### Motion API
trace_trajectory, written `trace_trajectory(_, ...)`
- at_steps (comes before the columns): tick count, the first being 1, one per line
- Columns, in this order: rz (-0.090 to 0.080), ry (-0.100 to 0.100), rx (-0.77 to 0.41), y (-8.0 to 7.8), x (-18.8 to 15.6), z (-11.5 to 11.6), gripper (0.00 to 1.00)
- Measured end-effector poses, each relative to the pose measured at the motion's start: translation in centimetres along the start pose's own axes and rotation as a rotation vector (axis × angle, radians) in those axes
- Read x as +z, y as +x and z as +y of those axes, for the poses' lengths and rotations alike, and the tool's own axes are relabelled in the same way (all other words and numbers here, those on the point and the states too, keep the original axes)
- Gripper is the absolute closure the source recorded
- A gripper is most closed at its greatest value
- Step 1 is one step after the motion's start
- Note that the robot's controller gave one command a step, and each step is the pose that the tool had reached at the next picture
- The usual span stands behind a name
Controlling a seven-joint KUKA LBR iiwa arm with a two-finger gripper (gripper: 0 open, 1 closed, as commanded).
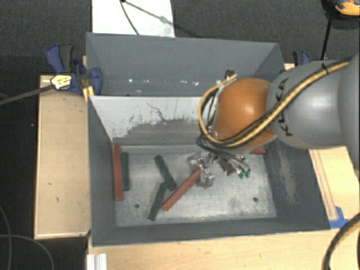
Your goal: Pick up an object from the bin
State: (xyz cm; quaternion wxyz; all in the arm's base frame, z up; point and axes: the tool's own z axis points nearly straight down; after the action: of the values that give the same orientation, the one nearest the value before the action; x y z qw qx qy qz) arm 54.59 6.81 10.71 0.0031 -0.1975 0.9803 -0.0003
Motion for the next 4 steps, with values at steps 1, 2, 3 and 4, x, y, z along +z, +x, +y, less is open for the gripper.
trace_trajectory(1,0.004,-0.002,0.108,4.4,-9.6,2.7,1.00)
trace_trajectory(2,0.004,-0.002,0.110,4.4,-9.6,2.7,0.00)
trace_trajectory(3,0.004,-0.002,0.110,4.4,-9.6,2.7,0.00)
trace_trajectory(4,-0.005,0.001,0.142,3.5,-5.4,3.8,0.00)
